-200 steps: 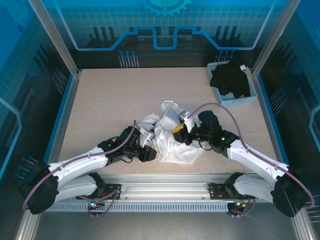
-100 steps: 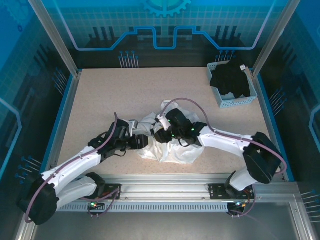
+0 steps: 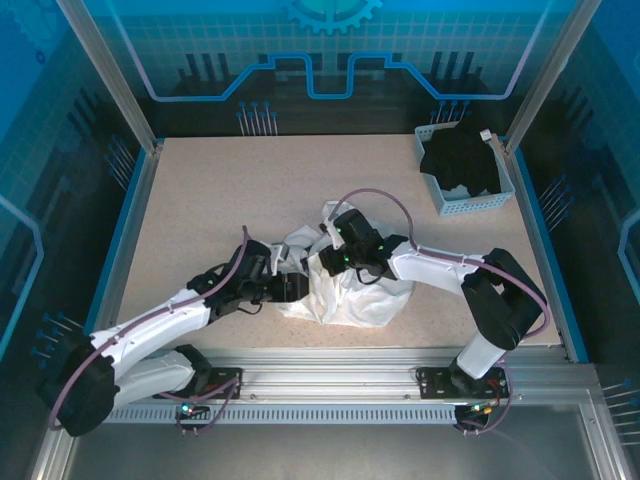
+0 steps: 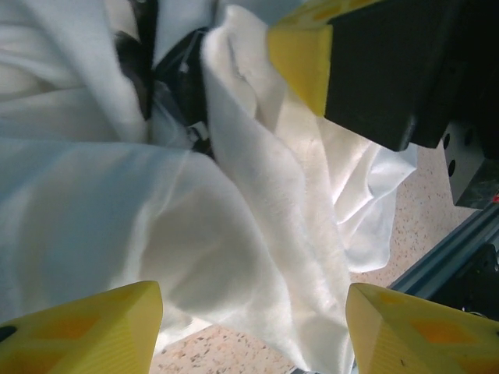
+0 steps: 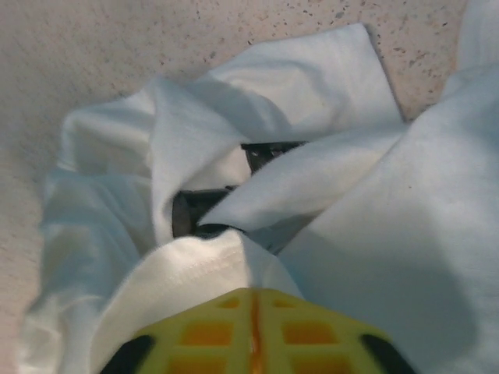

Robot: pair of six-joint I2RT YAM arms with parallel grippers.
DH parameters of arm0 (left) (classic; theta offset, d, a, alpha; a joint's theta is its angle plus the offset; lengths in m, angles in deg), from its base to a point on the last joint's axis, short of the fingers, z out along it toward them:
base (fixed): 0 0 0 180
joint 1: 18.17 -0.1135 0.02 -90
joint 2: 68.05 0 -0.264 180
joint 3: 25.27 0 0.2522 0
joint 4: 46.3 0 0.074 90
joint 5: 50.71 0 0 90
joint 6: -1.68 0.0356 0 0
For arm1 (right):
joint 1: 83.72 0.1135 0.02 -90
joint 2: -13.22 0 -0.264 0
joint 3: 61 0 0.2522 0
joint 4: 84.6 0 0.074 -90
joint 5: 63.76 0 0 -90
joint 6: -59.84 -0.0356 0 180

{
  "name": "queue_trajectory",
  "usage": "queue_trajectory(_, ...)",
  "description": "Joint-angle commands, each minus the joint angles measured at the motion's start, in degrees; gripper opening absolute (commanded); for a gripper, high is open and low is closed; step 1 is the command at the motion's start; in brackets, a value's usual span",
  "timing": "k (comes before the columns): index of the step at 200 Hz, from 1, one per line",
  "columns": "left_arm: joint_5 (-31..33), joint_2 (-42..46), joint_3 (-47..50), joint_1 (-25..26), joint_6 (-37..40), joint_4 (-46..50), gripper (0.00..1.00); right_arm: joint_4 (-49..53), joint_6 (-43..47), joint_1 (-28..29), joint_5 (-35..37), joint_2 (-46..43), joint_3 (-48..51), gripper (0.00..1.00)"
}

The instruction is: Fold the inside-out t-shirt

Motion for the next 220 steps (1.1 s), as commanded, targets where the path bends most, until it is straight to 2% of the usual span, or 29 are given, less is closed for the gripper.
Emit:
queue_trajectory(1, 1.2, -2.5, -4.0, 2.0, 0.1, -1.6, 0.65, -4.5, -2.4, -2.5, -7.3, -3.6, 3.2, 0.00)
queue_trajectory(41, 2.2, -6.2, -6.9, 4.3, 0.0, -2.8, 0.60, -10.3, -5.6, -5.7, -13.6, -12.4, 10.0, 0.00)
queue_trajectory(100, 3.7, -13.1, -9.2, 4.4, 0.0, -3.6, 0.48, -11.0, -6.7, -6.6, -13.6, -17.9, 13.7, 0.00)
queue_trajectory(112, 3.6, -14.5, -9.7, 4.4, 0.1, -4.5, 0.42, -11.1, -6.7, -6.7, -13.6, -18.3, 14.0, 0.00)
queue_trajectory(136, 2.5, -15.4, -10.3, 4.3, 1.3, -7.1, 0.18, -10.4, -5.3, -6.9, -13.5, -19.9, 14.8, 0.00)
queue_trajectory(157, 0.2, -13.5, -10.6, 3.5, 4.2, -8.4, 0.00, -9.0, -2.2, -8.0, -14.2, -22.8, 15.4, 0.00)
queue_trajectory(183, -6.5, -6.2, -9.0, 0.5, 6.9, -12.0, 0.00, -4.9, 5.0, -10.4, -19.8, -27.5, 14.8, 0.00)
queue_trajectory(220, -14.4, 4.1, -6.7, -3.9, 6.5, -16.8, 0.00, 1.1, 13.8, -11.8, -26.8, -34.3, 14.1, 0.00)
